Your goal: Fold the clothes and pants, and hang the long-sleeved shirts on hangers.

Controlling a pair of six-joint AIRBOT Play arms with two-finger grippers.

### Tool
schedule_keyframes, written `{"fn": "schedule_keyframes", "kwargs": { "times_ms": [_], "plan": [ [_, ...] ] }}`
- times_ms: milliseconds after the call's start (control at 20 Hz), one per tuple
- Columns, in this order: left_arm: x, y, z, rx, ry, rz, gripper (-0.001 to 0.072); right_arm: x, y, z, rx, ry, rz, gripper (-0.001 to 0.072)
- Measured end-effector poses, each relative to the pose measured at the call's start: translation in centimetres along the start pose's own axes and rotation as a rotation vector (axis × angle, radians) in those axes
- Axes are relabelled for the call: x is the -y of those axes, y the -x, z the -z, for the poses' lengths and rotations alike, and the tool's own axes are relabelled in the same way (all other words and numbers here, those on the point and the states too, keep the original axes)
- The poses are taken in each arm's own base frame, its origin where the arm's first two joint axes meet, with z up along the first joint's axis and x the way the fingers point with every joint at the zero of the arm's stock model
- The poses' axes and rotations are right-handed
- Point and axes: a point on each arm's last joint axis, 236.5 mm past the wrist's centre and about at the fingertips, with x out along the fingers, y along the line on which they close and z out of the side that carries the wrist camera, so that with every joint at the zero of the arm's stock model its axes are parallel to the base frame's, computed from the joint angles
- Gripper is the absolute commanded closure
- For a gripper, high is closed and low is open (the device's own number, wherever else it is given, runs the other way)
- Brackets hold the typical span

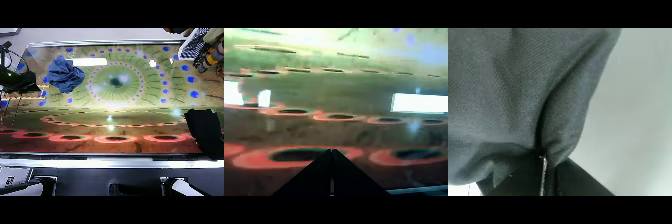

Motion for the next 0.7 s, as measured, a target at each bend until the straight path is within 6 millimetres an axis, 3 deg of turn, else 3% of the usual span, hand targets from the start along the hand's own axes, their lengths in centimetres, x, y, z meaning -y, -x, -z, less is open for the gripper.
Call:
{"fn": "schedule_keyframes", "kwargs": {
  "times_ms": [150,300,500,700],
  "plan": [
    [0.0,0.0,0.0,0.000,0.000,0.000,0.0689,-0.3,-0.2,-0.6,0.030,0.014,-0.011,0.0654],
    [0.0,0.0,0.0,0.000,0.000,0.000,0.0689,-0.5,-0.6,-0.8,0.041,0.041,-0.014,0.0343],
    [0.0,0.0,0.0,0.001,0.000,0.000,0.0689,0.8,-0.8,-0.9,0.052,0.087,0.042,0.0331],
    [0.0,0.0,0.0,0.001,0.000,0.000,0.0688,2.1,1.3,-2.9,0.159,0.073,0.056,0.0334]
  ]
}}
